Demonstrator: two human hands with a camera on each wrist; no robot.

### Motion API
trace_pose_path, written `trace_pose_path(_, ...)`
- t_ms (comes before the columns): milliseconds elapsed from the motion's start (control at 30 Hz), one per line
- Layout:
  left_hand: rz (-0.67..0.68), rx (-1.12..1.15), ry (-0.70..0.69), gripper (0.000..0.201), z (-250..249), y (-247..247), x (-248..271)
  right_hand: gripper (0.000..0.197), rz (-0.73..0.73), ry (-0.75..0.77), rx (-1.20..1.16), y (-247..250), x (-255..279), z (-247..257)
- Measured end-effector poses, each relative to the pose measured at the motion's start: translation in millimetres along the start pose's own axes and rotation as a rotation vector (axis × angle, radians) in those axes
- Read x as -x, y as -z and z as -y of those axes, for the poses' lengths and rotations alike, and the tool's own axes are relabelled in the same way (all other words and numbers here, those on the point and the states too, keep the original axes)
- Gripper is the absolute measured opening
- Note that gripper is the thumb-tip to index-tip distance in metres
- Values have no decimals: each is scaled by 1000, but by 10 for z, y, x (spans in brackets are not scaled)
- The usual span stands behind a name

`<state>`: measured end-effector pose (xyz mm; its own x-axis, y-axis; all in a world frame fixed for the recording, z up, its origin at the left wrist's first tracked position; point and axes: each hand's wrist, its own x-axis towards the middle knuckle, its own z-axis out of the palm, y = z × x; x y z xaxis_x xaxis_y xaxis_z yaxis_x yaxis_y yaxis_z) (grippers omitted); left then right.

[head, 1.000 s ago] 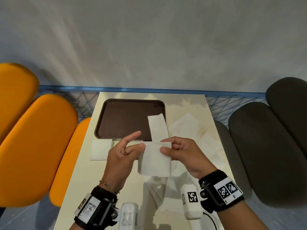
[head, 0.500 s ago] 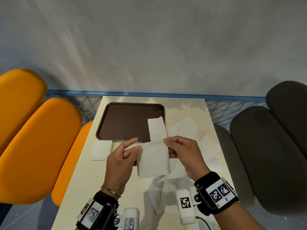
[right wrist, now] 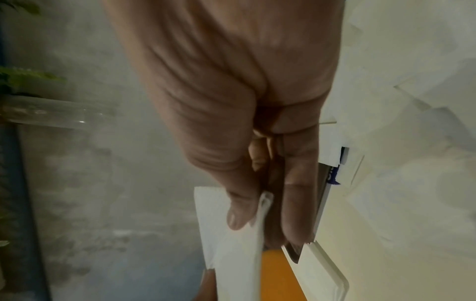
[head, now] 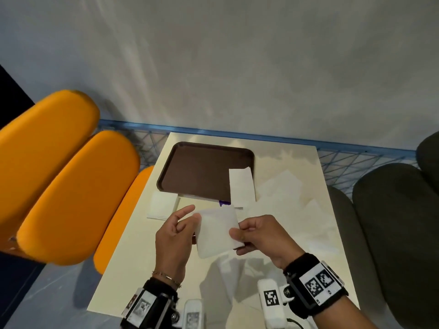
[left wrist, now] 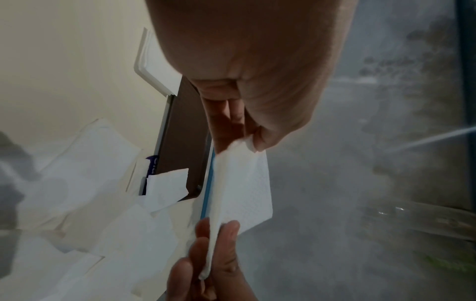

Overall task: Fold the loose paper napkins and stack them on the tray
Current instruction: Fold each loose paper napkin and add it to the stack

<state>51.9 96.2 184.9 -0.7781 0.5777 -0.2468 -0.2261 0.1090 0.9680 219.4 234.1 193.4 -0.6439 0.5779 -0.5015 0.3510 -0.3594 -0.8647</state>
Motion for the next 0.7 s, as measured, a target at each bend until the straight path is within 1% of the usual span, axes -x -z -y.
trace_pose_path(100,-24,14,30,22,87,85,-136,8,57,-54,62,-110,-85,-6)
trace_pose_path(233,-51,62,71,26,187,250,-399,20,36,-82,115,-315,-321,-30)
trace_pose_path(300,-72,100,95,30,221,346,-533,23,64,-93,130,-429,-470,-31)
trace_pose_path(400,-117,123,133,34,264,513,-746,23,112,-113,159,-643,-708,-6)
trace_pose_path(600,-188,173,201,41,306,898,-1239,12,144,-169,219,-1046,-1305,57)
trace_pose_path(700,-255,164,220,40,358,1147,-1521,7,172,-203,281,-1219,-1590,53)
